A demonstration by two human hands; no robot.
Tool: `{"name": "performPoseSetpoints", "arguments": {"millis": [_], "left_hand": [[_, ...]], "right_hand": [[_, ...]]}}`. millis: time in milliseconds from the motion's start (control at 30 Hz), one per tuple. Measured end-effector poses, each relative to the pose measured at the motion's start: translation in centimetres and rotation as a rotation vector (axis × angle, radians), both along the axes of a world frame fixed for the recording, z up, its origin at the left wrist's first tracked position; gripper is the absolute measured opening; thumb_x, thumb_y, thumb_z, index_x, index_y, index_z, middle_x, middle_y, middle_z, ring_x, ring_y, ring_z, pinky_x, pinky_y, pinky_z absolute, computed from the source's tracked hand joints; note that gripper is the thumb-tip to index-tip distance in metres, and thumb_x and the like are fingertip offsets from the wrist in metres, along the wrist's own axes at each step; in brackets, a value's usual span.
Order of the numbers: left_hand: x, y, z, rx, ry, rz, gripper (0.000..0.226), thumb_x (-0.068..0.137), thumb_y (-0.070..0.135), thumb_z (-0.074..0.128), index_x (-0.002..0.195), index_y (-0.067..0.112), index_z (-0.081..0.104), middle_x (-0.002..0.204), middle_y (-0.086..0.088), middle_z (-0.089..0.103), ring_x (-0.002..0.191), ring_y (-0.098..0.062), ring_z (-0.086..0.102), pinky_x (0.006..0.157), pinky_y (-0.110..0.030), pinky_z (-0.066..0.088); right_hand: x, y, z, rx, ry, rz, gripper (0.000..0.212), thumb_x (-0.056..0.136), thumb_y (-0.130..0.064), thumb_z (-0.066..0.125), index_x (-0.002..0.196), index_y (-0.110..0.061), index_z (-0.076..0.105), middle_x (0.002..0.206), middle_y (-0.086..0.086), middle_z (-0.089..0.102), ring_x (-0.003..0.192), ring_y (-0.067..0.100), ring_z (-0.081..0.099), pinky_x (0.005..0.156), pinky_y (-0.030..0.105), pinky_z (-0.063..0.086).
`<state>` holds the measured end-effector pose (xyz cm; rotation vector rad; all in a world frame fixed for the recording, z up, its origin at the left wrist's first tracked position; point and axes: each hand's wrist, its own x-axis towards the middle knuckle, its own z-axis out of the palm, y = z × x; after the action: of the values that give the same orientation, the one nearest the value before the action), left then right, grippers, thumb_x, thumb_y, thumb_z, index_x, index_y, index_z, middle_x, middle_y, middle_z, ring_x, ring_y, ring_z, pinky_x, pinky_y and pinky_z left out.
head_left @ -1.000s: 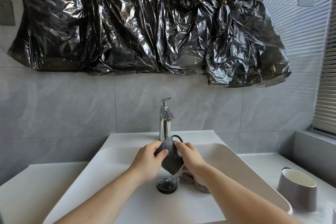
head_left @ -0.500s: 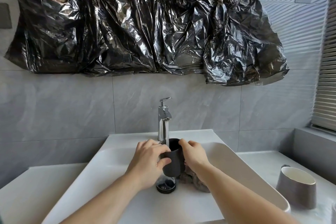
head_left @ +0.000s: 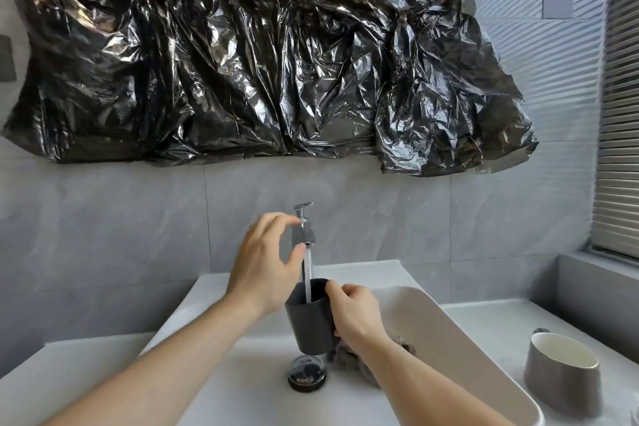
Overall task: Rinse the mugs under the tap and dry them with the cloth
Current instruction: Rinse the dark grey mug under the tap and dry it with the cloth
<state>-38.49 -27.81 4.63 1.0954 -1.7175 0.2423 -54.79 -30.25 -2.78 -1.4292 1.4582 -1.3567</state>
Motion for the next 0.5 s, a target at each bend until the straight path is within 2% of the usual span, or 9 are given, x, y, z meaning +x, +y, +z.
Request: {"name": "performPoseSetpoints", "arguments": {"millis": [67, 200, 300, 400, 500], "left_hand": [[-1.2, -0.8, 2.9, 0.035, -0.143, 0.014, 0.045, 0.094, 0.026, 0.066, 0.138, 0.024, 0.058, 0.142, 0.008, 0.053, 0.132, -0.016, 0.048, 0.113, -0.031, 0.037], [-3.2, -2.8, 6.1, 0.262, -0.361, 0.151, 0.062, 0.101, 0.038, 0.05, 0.159, 0.022, 0.035, 0.166, 0.005, 0.034, 0.151, -0.02, 0.031, 0.124, -0.038, 0.026], [-3.7, -3.3, 5.8, 0.35, -0.368, 0.198, 0.058, 0.101, 0.035, 0.043, 0.157, 0.021, 0.041, 0.166, 0.006, 0.036, 0.149, -0.021, 0.037, 0.122, -0.035, 0.028], [-3.6, -2.8, 5.0, 0.335, -0.295, 0.193, 0.052, 0.096, 0.031, 0.043, 0.146, 0.026, 0.056, 0.156, 0.01, 0.048, 0.137, -0.024, 0.051, 0.111, -0.034, 0.039], [-3.6, -2.5, 4.9, 0.344, -0.316, 0.171, 0.052, 0.096, 0.029, 0.042, 0.146, 0.026, 0.056, 0.156, 0.01, 0.049, 0.138, -0.023, 0.049, 0.113, -0.034, 0.037]], "right_hand": [[0.2, 0.2, 0.1, -0.013, 0.007, 0.005, 0.035, 0.077, -0.05, 0.051, 0.06, -0.02, 0.046, 0.059, -0.003, 0.053, 0.059, 0.021, 0.045, 0.061, 0.036, 0.053], [0.1, 0.2, 0.3, -0.025, -0.013, -0.022, 0.035, 0.078, -0.052, 0.049, 0.065, -0.019, 0.05, 0.062, 0.001, 0.054, 0.061, 0.022, 0.046, 0.069, 0.047, 0.061], [-0.2, 0.1, 0.3, -0.036, -0.043, -0.036, 0.036, 0.076, -0.052, 0.047, 0.064, -0.018, 0.047, 0.062, 0.002, 0.051, 0.061, 0.023, 0.044, 0.065, 0.043, 0.057], [-0.3, 0.1, 0.4, -0.047, -0.058, -0.05, 0.036, 0.08, -0.049, 0.048, 0.064, -0.017, 0.045, 0.062, 0.003, 0.051, 0.062, 0.024, 0.043, 0.068, 0.044, 0.058], [-0.3, -0.1, 0.2, -0.076, -0.066, -0.056, 0.035, 0.088, -0.041, 0.052, 0.063, -0.017, 0.044, 0.059, 0.0, 0.052, 0.061, 0.022, 0.044, 0.062, 0.037, 0.051]]}}
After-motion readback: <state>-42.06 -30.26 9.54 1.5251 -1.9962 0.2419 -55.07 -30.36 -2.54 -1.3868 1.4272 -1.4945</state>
